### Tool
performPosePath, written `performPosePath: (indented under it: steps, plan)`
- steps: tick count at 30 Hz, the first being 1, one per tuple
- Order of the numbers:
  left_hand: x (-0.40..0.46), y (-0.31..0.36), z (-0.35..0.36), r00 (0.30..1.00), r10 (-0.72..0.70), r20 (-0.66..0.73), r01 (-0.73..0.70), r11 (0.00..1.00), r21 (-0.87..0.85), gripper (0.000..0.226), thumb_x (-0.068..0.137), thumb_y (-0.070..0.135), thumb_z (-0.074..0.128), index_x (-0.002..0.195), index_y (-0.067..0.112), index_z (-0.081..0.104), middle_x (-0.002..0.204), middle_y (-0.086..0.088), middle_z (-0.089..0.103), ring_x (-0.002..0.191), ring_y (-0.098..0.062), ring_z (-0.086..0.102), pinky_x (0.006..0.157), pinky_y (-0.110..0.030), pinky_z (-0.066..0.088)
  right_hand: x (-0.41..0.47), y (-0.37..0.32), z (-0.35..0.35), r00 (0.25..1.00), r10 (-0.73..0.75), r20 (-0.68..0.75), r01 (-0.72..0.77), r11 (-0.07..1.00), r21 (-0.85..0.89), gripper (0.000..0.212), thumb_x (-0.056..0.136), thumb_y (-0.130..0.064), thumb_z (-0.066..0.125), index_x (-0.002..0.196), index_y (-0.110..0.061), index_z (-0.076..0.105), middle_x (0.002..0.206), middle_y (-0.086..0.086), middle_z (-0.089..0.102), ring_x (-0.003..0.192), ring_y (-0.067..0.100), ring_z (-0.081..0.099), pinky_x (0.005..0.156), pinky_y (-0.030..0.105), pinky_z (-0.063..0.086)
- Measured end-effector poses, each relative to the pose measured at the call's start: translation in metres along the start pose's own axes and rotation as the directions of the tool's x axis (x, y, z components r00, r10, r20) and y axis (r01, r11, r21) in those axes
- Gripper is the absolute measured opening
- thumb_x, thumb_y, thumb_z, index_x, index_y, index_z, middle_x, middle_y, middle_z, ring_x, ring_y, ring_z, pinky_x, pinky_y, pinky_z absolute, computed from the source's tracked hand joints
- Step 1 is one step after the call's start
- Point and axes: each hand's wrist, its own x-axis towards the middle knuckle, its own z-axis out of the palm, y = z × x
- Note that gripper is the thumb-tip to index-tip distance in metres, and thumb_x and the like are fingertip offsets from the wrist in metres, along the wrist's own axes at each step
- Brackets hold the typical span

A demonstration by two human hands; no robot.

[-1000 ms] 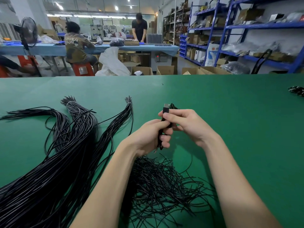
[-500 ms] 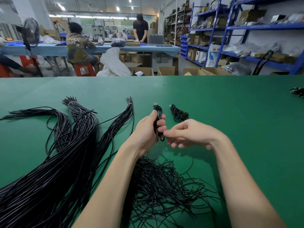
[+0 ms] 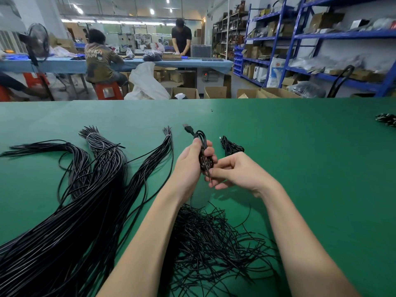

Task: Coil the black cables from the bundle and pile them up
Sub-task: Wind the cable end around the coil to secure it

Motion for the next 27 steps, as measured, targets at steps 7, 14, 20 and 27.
performPosePath:
  steps: [7, 14, 20, 27]
  plan:
    - [-0.001, 0.001, -0.002, 0.998, 0.059, 0.036, -0.063, 0.993, 0.103, 0.036, 0.095, 0.047, 0.039, 0.100, 0.017, 0.058, 0.071, 0.012, 0.058, 0.076, -0.018, 0.061, 0.062, -0.029, 0.042, 0.002, 0.002, 0.006, 0.999, -0.016, -0.041, 0.022, 0.988, 0.151, 0.007, 0.094, -0.005, 0.068, 0.094, -0.006, 0.075, 0.088, 0.006, 0.079, 0.069, 0.011, 0.072, 0.060, 0.018, 0.056]
    - [0.000, -0.001, -0.011, 0.997, 0.070, 0.038, -0.076, 0.981, 0.177, 0.031, 0.111, 0.028, 0.029, 0.094, 0.013, 0.050, 0.061, 0.013, 0.040, 0.049, -0.007, 0.038, 0.053, -0.026, 0.050, -0.009, -0.010, -0.020, 0.993, 0.113, -0.023, -0.116, 0.970, -0.215, 0.009, 0.091, -0.017, 0.075, 0.096, -0.010, 0.079, 0.082, 0.000, 0.079, 0.072, 0.009, 0.071, 0.063, 0.020, 0.058]
    - [-0.009, -0.003, -0.005, 0.972, -0.094, 0.213, 0.023, 0.949, 0.314, 0.030, 0.110, 0.032, 0.032, 0.090, 0.019, 0.052, 0.066, 0.010, 0.041, 0.053, -0.008, 0.034, 0.048, -0.018, 0.034, 0.003, -0.025, -0.006, 0.960, -0.052, -0.276, 0.111, 0.974, 0.199, 0.024, 0.101, -0.035, 0.059, 0.109, -0.017, 0.074, 0.104, -0.004, 0.079, 0.077, 0.007, 0.069, 0.070, 0.021, 0.057]
    - [-0.011, -0.005, -0.001, 0.947, -0.164, 0.278, 0.094, 0.964, 0.248, 0.032, 0.109, 0.028, 0.035, 0.101, 0.007, 0.056, 0.074, 0.001, 0.043, 0.061, -0.014, 0.044, 0.065, -0.026, 0.039, 0.002, -0.024, -0.001, 0.971, -0.025, -0.239, 0.108, 0.933, 0.344, 0.008, 0.097, -0.020, 0.067, 0.104, -0.018, 0.066, 0.098, 0.004, 0.079, 0.094, 0.018, 0.072, 0.077, 0.030, 0.051]
